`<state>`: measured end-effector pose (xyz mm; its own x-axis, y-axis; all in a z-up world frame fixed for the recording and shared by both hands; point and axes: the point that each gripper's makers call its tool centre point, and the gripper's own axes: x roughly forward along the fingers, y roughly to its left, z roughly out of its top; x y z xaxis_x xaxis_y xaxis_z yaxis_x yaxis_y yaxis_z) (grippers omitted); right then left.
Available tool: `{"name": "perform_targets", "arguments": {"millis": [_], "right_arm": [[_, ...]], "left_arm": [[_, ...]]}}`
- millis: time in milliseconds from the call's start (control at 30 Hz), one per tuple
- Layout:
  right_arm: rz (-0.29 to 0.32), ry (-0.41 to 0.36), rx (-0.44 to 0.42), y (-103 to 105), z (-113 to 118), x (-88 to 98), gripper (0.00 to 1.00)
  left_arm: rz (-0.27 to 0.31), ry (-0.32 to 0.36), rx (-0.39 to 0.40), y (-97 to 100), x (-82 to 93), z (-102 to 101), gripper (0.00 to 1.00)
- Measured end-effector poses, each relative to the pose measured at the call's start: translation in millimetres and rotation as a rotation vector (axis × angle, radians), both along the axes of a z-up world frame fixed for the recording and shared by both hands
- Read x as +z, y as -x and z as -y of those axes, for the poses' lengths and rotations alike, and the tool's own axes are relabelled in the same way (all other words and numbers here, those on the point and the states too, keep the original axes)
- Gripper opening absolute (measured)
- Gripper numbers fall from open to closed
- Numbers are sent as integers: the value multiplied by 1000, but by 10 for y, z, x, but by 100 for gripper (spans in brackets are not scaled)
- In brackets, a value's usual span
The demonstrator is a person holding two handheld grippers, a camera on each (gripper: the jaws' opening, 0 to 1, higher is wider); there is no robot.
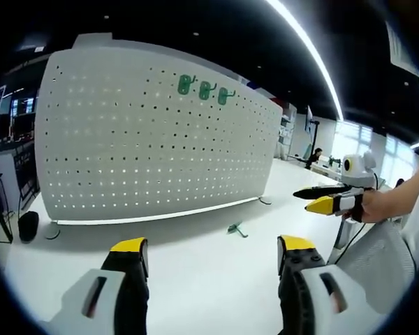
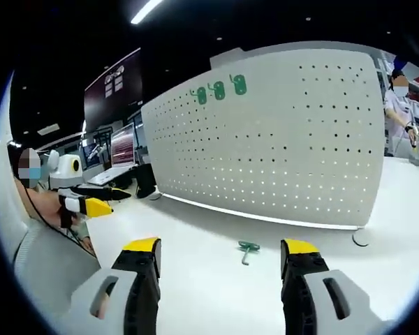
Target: Insert the hook assembly into the mounting plate slot until the hook locks in place.
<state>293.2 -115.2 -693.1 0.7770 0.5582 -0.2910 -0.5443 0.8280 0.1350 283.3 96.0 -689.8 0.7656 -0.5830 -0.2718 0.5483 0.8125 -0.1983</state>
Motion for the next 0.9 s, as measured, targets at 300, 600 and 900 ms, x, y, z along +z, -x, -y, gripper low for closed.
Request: {"name": "perform_targets", "arguments": {"millis": [300,600,900], "right_arm": [[-3,6,6,5,-20,-8,68],[-3,16,1,1,0,-22,67],[-10,23,8,6,-14,-52,66]], "left_arm": [[2,4,-5,6,13,15,77],[8,-23,-62,-27,25,146,77],[0,-89,-174,-116,15,306,77]]}}
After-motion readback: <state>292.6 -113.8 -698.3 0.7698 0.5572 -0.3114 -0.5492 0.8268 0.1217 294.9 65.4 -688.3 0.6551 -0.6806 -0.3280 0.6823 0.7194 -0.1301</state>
